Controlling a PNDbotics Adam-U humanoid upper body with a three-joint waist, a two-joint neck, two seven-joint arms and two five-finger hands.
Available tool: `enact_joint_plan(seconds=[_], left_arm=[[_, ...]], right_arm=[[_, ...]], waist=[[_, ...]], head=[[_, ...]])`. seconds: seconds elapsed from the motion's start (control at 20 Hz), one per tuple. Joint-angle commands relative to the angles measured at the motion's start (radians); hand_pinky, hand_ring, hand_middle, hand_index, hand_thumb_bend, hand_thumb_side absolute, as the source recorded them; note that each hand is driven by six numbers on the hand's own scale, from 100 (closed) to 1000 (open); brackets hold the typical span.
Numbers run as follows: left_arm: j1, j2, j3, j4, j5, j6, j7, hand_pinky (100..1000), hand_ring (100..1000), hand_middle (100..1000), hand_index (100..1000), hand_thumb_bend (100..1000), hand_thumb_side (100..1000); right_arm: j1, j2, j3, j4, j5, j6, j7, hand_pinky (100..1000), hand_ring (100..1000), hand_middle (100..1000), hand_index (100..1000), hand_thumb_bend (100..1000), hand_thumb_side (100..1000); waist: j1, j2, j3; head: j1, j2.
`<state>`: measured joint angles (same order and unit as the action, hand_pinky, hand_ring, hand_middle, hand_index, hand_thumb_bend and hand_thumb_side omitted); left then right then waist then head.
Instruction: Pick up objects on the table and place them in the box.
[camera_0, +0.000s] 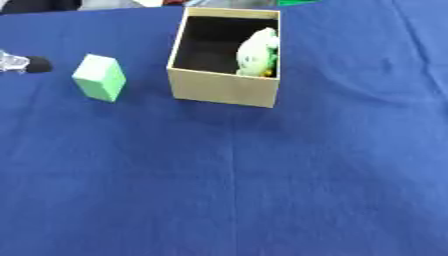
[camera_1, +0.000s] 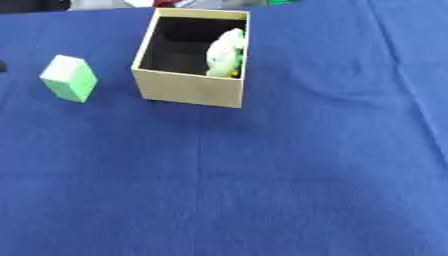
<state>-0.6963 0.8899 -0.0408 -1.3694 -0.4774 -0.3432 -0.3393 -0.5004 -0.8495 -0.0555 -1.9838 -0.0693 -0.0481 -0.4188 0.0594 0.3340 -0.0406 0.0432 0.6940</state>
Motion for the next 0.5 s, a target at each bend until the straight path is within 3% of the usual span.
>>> enact_joint_plan(seconds=[0.05, 0.5], left_arm=[[-0.036, 0.037, -0.005, 0.039, -0.021, -0.030, -0.062, 868, 876, 866, 955, 875, 626], [-0.137, -0.017, -0.051, 0.164, -0.076, -0.077, -0.221, 897, 903, 888, 983, 854, 587]], right_arm=[[-0.004, -0.014, -0.019, -0.016, -0.008, -0.002, -0.001, 763, 653, 694, 812, 100, 809], [-0.002, 0.001, -0.022, -0.016, -0.012, 0.008, -0.004, 764, 647, 691, 806, 100, 816]], waist=[[0.000, -0.016, -0.001], [0.001, -0.016, -0.008]], head=[[0.008, -0.004], [0.014, -0.021]])
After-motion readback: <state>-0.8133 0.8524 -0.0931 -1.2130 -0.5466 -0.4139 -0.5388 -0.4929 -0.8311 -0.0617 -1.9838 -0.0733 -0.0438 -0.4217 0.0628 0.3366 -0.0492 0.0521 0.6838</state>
